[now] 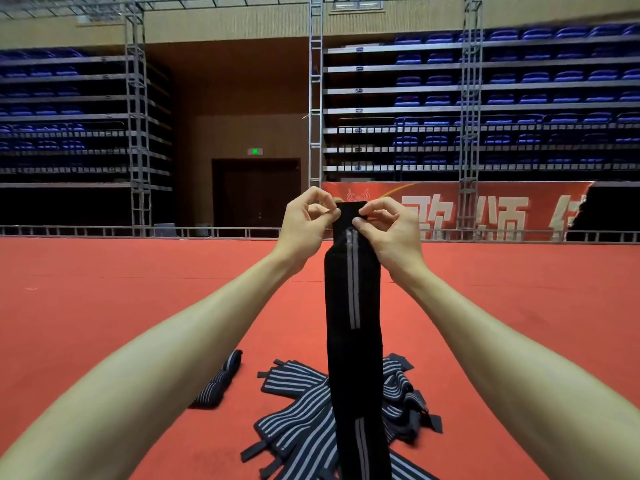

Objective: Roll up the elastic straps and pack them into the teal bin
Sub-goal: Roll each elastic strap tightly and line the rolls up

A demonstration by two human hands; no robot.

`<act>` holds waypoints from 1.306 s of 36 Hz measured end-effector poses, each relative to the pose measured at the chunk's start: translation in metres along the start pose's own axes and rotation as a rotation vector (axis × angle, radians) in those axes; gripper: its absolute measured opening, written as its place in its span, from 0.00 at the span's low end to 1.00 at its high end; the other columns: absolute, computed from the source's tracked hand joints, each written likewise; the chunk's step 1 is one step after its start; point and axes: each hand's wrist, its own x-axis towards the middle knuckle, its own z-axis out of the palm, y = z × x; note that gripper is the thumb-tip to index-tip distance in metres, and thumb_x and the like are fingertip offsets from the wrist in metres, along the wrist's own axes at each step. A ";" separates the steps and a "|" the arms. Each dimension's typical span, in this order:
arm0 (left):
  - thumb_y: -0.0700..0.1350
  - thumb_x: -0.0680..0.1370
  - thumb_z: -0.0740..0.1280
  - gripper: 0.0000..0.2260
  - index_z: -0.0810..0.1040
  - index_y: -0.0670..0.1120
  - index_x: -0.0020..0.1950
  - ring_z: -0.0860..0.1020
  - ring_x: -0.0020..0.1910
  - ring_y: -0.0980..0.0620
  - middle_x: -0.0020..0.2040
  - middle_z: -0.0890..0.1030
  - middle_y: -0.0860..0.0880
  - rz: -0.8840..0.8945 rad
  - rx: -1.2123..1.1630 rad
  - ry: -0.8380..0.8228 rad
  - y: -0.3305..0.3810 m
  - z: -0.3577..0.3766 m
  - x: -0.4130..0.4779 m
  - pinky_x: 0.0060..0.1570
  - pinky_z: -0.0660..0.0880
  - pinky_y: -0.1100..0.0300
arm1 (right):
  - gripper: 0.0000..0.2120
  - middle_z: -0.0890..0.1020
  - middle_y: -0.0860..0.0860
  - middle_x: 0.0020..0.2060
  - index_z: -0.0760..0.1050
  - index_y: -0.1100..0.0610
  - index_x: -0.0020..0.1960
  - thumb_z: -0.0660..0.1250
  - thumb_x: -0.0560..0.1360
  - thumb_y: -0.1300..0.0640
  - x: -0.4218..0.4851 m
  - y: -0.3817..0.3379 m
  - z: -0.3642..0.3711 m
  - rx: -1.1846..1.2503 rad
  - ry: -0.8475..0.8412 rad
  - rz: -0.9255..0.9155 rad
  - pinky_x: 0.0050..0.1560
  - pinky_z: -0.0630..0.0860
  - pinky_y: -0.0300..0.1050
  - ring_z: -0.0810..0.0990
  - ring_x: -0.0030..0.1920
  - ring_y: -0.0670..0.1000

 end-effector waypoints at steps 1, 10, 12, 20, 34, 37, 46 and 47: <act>0.32 0.78 0.67 0.08 0.75 0.44 0.44 0.81 0.39 0.45 0.36 0.79 0.47 0.007 -0.015 -0.003 0.001 0.001 0.000 0.45 0.82 0.47 | 0.09 0.83 0.53 0.43 0.79 0.57 0.44 0.73 0.72 0.70 0.000 0.000 0.000 0.008 -0.001 0.000 0.47 0.78 0.35 0.83 0.43 0.43; 0.34 0.76 0.70 0.12 0.79 0.46 0.57 0.83 0.44 0.49 0.44 0.83 0.45 -0.003 -0.006 -0.113 0.003 0.005 -0.003 0.45 0.81 0.54 | 0.09 0.85 0.54 0.44 0.82 0.56 0.48 0.73 0.72 0.68 0.004 0.002 0.003 0.084 0.099 0.091 0.47 0.82 0.42 0.85 0.41 0.48; 0.35 0.76 0.71 0.16 0.78 0.49 0.60 0.82 0.44 0.49 0.46 0.83 0.43 0.010 0.036 -0.143 0.001 0.005 -0.004 0.43 0.79 0.57 | 0.09 0.85 0.51 0.42 0.82 0.56 0.47 0.74 0.72 0.68 0.007 0.000 0.004 0.089 0.110 0.099 0.46 0.82 0.41 0.84 0.39 0.45; 0.32 0.78 0.67 0.11 0.75 0.46 0.54 0.77 0.36 0.52 0.39 0.78 0.45 0.041 -0.010 -0.082 0.004 0.010 -0.003 0.34 0.74 0.64 | 0.10 0.85 0.51 0.42 0.82 0.54 0.47 0.73 0.72 0.68 0.006 -0.007 0.001 0.145 0.080 0.114 0.46 0.82 0.43 0.85 0.40 0.47; 0.33 0.77 0.70 0.09 0.80 0.46 0.50 0.77 0.35 0.54 0.36 0.79 0.50 0.007 0.015 -0.059 0.001 0.013 0.000 0.35 0.75 0.62 | 0.09 0.84 0.47 0.40 0.82 0.55 0.44 0.73 0.72 0.69 0.011 0.004 -0.006 0.030 0.031 0.014 0.46 0.80 0.39 0.82 0.40 0.43; 0.33 0.76 0.70 0.11 0.80 0.49 0.48 0.78 0.36 0.55 0.35 0.81 0.56 0.002 0.011 -0.049 0.001 0.014 0.001 0.36 0.75 0.64 | 0.07 0.84 0.49 0.41 0.82 0.57 0.46 0.72 0.73 0.68 0.011 0.003 -0.007 0.071 0.016 0.034 0.44 0.80 0.38 0.83 0.40 0.44; 0.32 0.76 0.69 0.05 0.81 0.40 0.45 0.76 0.37 0.54 0.35 0.77 0.50 0.088 0.042 0.021 0.002 0.010 0.009 0.38 0.75 0.63 | 0.17 0.82 0.49 0.56 0.79 0.54 0.60 0.74 0.73 0.64 -0.003 0.009 -0.014 -0.036 -0.230 -0.024 0.51 0.71 0.25 0.78 0.53 0.32; 0.32 0.76 0.69 0.05 0.81 0.41 0.45 0.77 0.38 0.53 0.36 0.78 0.49 0.089 0.037 0.026 0.001 0.010 0.011 0.40 0.77 0.61 | 0.20 0.81 0.47 0.57 0.78 0.53 0.62 0.74 0.73 0.65 -0.004 0.010 -0.014 -0.052 -0.252 -0.032 0.52 0.70 0.24 0.76 0.54 0.30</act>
